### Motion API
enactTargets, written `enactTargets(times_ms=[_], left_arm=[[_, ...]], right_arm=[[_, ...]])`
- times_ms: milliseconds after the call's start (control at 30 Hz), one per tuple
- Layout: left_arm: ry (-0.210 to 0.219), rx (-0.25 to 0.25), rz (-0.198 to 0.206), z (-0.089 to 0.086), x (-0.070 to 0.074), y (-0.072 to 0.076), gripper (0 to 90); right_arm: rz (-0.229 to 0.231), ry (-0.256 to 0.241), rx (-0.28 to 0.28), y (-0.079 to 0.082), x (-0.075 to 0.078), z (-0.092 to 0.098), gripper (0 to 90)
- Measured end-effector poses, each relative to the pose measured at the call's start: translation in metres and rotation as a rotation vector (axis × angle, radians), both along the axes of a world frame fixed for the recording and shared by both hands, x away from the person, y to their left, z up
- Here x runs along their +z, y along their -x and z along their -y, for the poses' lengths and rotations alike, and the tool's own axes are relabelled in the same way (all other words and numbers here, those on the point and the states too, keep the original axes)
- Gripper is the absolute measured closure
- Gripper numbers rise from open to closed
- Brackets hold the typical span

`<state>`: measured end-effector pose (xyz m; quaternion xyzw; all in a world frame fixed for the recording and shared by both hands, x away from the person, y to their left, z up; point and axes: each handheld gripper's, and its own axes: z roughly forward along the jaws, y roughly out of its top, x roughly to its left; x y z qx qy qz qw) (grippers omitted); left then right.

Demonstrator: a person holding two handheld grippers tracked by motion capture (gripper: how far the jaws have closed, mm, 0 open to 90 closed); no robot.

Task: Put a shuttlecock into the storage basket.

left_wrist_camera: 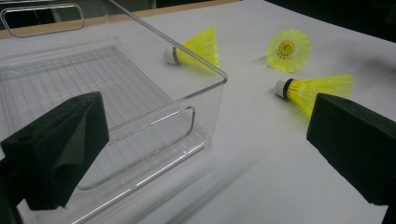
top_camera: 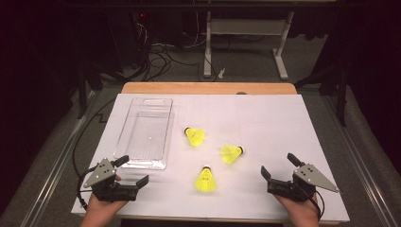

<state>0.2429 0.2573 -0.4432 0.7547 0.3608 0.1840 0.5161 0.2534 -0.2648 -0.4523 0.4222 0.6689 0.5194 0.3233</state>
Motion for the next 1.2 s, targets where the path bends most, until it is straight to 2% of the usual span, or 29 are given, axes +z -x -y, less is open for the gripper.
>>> enactTargets(times_ms=[1000,1200], left_arm=[[-0.003,-0.023,-0.012,0.0023,-0.0016,-0.0042,0.1],[0.008,-0.012,-0.012,-0.0022,0.0,-0.0038,0.1]], right_arm=[[0.004,0.024,0.009,0.0005,-0.0017,-0.0063,0.1],[0.004,0.028,0.008,-0.0003,-0.0023,-0.0061,0.1]])
